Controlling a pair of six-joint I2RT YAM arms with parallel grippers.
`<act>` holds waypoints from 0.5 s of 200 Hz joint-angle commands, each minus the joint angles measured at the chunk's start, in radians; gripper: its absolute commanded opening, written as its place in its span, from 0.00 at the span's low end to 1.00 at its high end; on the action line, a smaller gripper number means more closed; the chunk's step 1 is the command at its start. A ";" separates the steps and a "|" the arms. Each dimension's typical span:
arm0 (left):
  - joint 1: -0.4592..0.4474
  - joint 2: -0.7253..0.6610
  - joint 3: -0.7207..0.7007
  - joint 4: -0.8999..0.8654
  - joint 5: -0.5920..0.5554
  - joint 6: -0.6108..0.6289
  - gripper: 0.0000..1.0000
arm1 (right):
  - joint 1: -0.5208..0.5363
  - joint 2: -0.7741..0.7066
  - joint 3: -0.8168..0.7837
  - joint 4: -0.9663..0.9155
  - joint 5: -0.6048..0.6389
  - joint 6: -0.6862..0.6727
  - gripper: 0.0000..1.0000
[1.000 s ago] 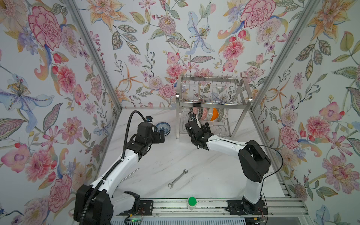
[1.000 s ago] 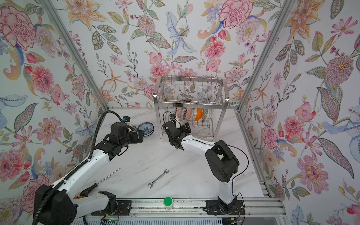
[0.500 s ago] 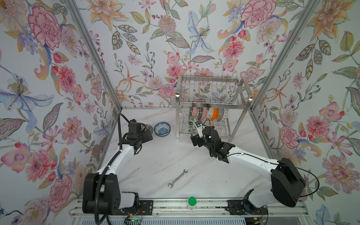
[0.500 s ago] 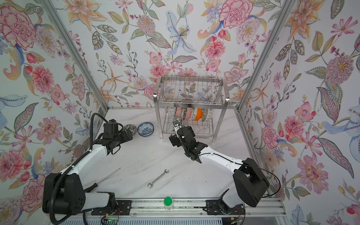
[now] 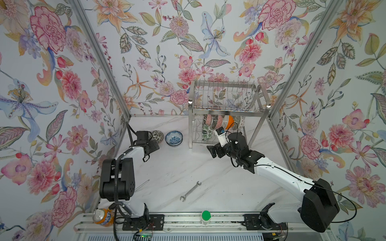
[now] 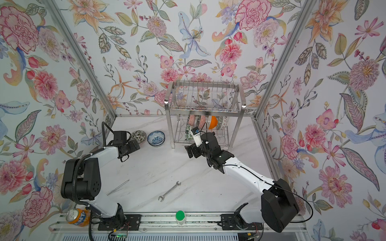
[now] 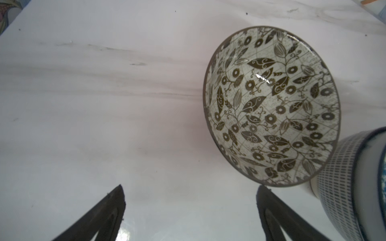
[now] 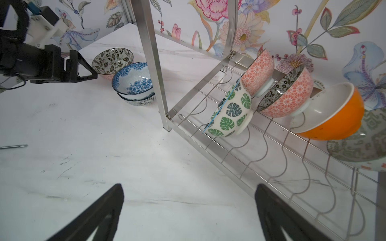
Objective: Load bowls into a dish rack
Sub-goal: Pick up the bowl from the top-left of the table.
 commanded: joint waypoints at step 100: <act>0.067 0.068 0.065 0.174 0.146 0.068 0.95 | -0.028 0.038 0.004 -0.035 -0.065 0.015 0.99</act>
